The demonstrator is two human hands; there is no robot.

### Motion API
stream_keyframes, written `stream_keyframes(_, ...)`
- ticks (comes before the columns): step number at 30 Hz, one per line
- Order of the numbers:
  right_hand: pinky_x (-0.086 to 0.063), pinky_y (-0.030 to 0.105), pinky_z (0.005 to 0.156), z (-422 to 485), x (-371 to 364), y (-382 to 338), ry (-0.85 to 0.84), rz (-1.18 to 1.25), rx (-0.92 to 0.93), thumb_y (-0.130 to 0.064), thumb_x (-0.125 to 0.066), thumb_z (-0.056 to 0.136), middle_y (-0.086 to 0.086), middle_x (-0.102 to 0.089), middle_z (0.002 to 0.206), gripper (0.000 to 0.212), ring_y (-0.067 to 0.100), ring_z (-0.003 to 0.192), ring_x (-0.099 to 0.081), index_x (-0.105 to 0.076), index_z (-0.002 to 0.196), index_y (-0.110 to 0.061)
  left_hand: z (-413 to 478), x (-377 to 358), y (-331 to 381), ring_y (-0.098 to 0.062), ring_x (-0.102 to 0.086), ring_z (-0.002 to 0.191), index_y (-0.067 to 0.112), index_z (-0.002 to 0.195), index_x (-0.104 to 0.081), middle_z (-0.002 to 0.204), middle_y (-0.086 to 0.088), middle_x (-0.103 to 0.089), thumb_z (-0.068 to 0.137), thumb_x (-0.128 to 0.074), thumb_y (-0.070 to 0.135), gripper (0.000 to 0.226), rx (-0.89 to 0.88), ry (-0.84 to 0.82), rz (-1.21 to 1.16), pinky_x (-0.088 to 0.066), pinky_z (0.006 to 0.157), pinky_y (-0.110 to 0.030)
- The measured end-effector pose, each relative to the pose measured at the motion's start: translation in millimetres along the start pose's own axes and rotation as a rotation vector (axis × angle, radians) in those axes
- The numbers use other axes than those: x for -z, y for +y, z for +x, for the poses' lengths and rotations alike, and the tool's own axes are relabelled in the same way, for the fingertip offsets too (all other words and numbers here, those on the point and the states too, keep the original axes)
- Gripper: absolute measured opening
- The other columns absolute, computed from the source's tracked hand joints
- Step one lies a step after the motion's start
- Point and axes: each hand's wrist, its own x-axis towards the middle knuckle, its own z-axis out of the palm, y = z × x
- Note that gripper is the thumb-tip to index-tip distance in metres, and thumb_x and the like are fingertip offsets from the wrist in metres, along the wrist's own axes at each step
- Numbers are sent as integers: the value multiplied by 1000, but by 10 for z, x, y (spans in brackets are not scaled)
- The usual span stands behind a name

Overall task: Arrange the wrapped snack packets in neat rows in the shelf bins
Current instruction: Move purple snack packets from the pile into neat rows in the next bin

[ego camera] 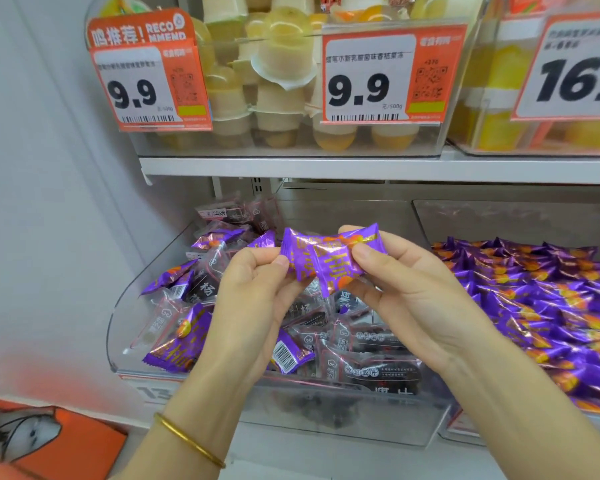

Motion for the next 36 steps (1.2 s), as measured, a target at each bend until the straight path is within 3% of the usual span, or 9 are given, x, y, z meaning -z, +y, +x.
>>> stream_keyframes(3, -55, 24, 72, -17, 3, -4, -40, -31, 10, -25, -66, 67, 1, -72, 93, 39, 9, 80, -64, -66, 104, -14, -39, -39, 41, -19, -66, 81, 5, 103, -52, 88, -10, -69, 95, -44, 12, 13, -17, -91, -59, -57, 71, -28)
stream_keyframes(6, -54, 26, 73, -33, -28, 37, -77, -22, 18, -21, -69, 76, 6, -71, 102, 37, 15, 86, -65, -63, 111, -10, -79, -92, 29, -18, -65, 94, 21, 125, -49, 101, -4, -67, 89, -53, 33, 38, -72, -206, -1, -55, 79, -28)
stream_keyframes(9, -54, 28, 73, -48, -51, 63, -82, -22, 41, -20, -60, 79, 9, -70, 102, 38, 17, 87, -64, -60, 115, -6, -95, -93, -19, -17, -63, 104, 30, 128, -48, 117, -3, -63, 84, -59, 34, 46, -162, -244, 146, -50, 89, -33)
stream_keyframes(14, -55, 29, 72, -45, -1, 19, -89, -162, 126, -14, -71, 74, 4, -71, 103, 37, 18, 89, -67, -61, 110, -15, -93, -99, -55, -25, -45, 129, 48, 128, -46, 140, -2, -45, 83, -51, 50, 46, -285, -194, 322, -33, 108, -53)
stream_keyframes(17, -54, 27, 67, -63, 83, -76, -94, -298, 191, -9, -72, 68, -1, -69, 105, 39, 16, 87, -67, -62, 104, -21, -120, -199, -87, -17, -34, 137, 55, 127, -42, 145, 12, -39, 87, -44, 50, 41, -341, -224, 357, -27, 113, -44)
stream_keyframes(21, -55, 27, 69, -177, 230, -248, -96, -417, 249, -2, -77, 63, -10, -65, 107, 54, 11, 85, -67, -60, 110, -23, -162, -410, -159, 13, -25, 132, 43, 133, -32, 138, 40, -28, 95, -32, 37, 38, -475, -288, 488, -22, 104, -5)
stream_keyframes(25, -55, 27, 72, -340, 520, -439, -45, -462, 243, -2, -79, 64, -11, -66, 111, 62, 11, 89, -67, -62, 117, -28, -134, -673, -315, 22, -25, 122, 49, 136, -23, 122, 53, -32, 89, -27, 52, 47, -529, -353, 675, -19, 96, 1)
stream_keyframes(30, -57, 33, 74, -663, 1064, -685, 160, -418, 209, 1, -76, 59, 1, -70, 94, 37, 21, 78, -67, -75, 88, -21, -145, -1202, -548, 18, -24, 113, 34, 143, -30, 114, 35, -37, 81, -17, 63, 69, -552, -464, 901, -12, 94, 5)
stream_keyframes(36, -52, 16, 58, -1132, 1995, -1233, 585, -721, 165, 12, -72, 67, 2, -66, 86, 34, 5, 59, -63, -68, 88, -15, -123, -1733, -672, -14, -36, 126, 24, 131, -51, 136, 7, -50, 85, -22, 56, 63, -638, -560, 1172, -27, 106, -29)
